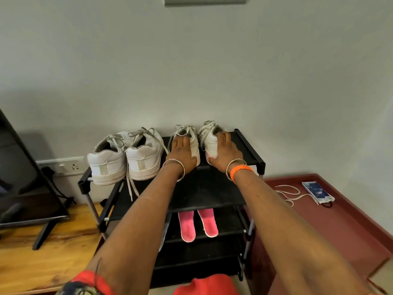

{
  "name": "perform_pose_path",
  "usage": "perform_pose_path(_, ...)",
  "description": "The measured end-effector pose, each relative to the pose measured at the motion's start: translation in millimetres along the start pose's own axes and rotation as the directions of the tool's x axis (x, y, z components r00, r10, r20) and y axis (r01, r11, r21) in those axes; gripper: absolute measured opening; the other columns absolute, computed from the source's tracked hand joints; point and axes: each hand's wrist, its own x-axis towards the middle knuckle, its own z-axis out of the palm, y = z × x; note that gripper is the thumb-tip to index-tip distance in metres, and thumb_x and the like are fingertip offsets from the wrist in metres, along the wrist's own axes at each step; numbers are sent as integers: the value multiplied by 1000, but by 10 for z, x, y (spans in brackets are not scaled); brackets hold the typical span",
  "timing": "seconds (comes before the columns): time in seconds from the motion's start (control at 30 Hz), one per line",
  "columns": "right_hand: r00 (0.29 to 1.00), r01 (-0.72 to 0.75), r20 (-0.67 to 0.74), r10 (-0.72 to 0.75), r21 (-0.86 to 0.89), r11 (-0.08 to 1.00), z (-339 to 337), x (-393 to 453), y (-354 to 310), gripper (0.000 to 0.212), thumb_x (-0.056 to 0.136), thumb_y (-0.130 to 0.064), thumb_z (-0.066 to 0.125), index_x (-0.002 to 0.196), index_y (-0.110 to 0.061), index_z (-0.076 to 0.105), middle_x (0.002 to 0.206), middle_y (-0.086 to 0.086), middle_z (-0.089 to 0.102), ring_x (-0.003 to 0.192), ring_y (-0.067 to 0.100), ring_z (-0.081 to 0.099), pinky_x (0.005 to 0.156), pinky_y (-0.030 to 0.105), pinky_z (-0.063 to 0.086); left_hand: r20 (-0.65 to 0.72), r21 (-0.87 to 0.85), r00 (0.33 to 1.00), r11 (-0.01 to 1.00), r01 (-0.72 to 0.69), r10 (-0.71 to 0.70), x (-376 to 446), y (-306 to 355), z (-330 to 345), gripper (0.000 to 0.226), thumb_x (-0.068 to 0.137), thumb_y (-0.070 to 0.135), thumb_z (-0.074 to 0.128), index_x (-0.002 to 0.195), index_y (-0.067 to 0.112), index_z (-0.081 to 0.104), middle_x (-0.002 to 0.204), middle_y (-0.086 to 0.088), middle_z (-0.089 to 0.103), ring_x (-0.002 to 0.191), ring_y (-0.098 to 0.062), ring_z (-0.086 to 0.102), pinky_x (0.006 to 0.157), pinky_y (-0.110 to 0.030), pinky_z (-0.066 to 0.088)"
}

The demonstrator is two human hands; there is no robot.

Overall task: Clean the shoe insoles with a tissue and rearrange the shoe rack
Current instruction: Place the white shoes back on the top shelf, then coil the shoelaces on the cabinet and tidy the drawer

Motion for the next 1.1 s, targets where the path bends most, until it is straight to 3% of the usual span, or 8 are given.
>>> perform_pose_path(0.23, 999, -28, -33, 27, -30, 999, 69, 48, -14, 70, 76, -42, 66, 130, -15, 32, 138, 9, 30, 110, 35, 50, 72, 38, 47, -115, -3, 993, 999, -34, 33, 47, -22, 147, 59, 82, 26, 54, 132, 7, 31, 145, -12, 22, 138, -30, 13, 110, -44, 27)
perform_pose_path(0.5, 999, -38, 10, 39, -25, 999, -8, -19, -71, 69, 78, -39, 66, 132, -14, 30, 143, 9, 24, 110, 36, 49, 74, 40, 45, 17, -1, 998, 998, -62, 62, -29, -103, -4, 73, 80, 21, 58, 141, 8, 20, 149, -12, 14, 142, -28, 3, 109, -46, 30)
perform_pose_path(0.83, 999, -7, -40, 7, 8, 1000, 127, -16, -27, 74, 80, -36, 66, 138, -19, 22, 149, 7, 9, 120, 34, 43, 80, 42, 50, 5, -46, 1000, 999, -8, 8, -19, -158, 148, 90, 79, 25, 61, 147, 17, 4, 155, -9, -9, 143, -30, -15, 114, -50, 17)
perform_pose_path(1.0, 1000, -15, 7, 15, 13, 1000, 112, -35, -14, 80, 82, -27, 66, 144, -23, 15, 154, 7, -5, 130, 34, 35, 86, 47, 51, 28, -41, 1000, 999, -8, 9, -2, -177, 174, 94, 79, 26, 61, 148, 20, -2, 155, -8, -14, 142, -32, -19, 115, -54, 16)
perform_pose_path(1.1, 996, 1, 93, 0, -5, 1000, 50, -86, 18, 91, 83, -22, 64, 148, -29, 0, 156, 6, -16, 136, 33, 27, 93, 51, 46, 21, -71, 1000, 997, 3, -2, -67, -150, 175, 97, 78, 27, 62, 149, 25, -4, 155, -7, -16, 143, -32, -14, 112, -59, 17)
